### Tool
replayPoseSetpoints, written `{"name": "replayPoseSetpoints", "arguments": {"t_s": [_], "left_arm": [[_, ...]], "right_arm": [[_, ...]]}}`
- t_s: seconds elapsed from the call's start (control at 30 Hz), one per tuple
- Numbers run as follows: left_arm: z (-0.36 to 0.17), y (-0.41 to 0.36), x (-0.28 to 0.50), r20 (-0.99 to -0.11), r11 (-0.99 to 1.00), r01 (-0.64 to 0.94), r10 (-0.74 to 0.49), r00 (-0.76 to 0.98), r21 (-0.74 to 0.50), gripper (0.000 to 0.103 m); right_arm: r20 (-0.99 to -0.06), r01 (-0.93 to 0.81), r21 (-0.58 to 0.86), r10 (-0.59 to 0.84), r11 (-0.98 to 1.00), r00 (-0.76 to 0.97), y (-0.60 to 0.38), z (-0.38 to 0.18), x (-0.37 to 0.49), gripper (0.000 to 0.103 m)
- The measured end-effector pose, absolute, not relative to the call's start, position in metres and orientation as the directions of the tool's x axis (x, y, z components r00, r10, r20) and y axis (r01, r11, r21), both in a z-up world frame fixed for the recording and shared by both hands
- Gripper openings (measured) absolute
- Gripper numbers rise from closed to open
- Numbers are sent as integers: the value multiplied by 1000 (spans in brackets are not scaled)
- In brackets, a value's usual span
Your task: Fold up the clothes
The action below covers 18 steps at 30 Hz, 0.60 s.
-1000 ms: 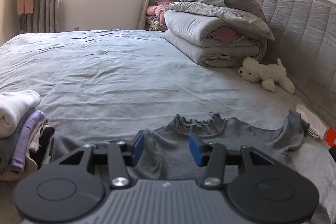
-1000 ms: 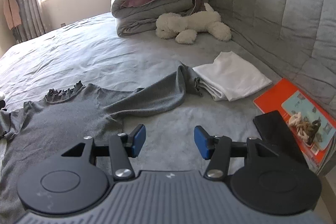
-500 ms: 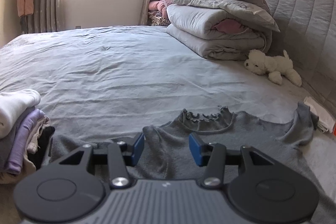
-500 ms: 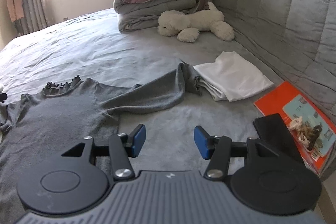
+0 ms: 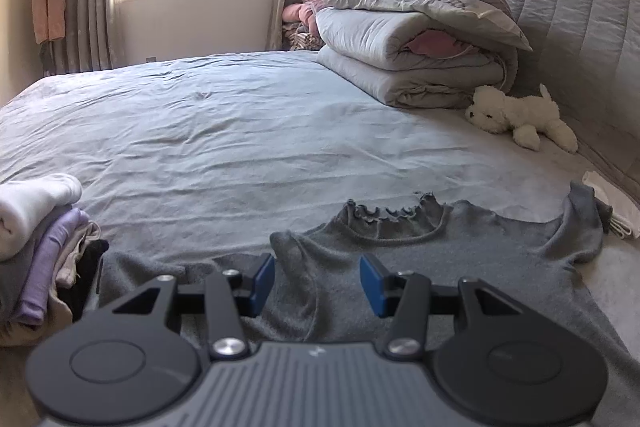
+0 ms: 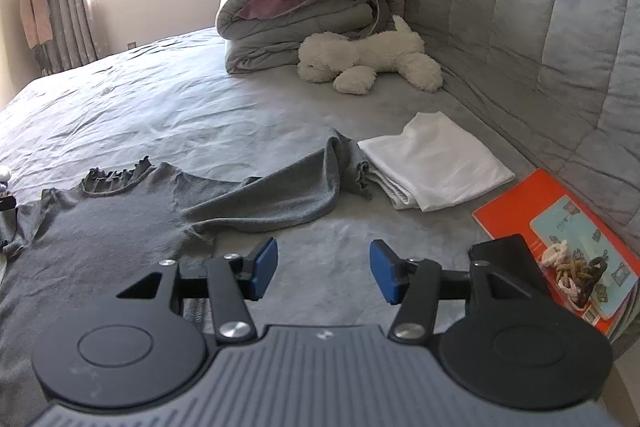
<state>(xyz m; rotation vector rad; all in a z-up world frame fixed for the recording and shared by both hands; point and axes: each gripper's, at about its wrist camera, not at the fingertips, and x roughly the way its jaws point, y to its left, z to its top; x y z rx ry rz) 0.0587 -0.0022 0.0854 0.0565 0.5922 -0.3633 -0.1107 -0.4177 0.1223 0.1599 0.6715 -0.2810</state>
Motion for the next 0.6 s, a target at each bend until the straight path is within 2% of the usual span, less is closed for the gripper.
{"name": "replayPoseSetpoints", "arguments": {"t_s": [0.07, 0.3, 0.47, 0.6], "left_arm": [[79, -5, 59, -565, 939, 342, -301, 768, -36, 47], [69, -3, 53, -575, 949, 314, -271, 772, -27, 25], [73, -7, 58, -559, 953, 301, -267, 785, -33, 19], [80, -11, 63, -543, 954, 298, -261, 798, -21, 19]], "right_arm": [[-642, 301, 53, -198, 952, 741, -424, 114, -103, 55], [-649, 269, 74, -158, 960, 744, -430, 106, -100, 55], [-646, 248, 62, -151, 967, 749, -435, 107, -101, 55], [-654, 239, 49, -150, 970, 741, -439, 106, -92, 55]]}}
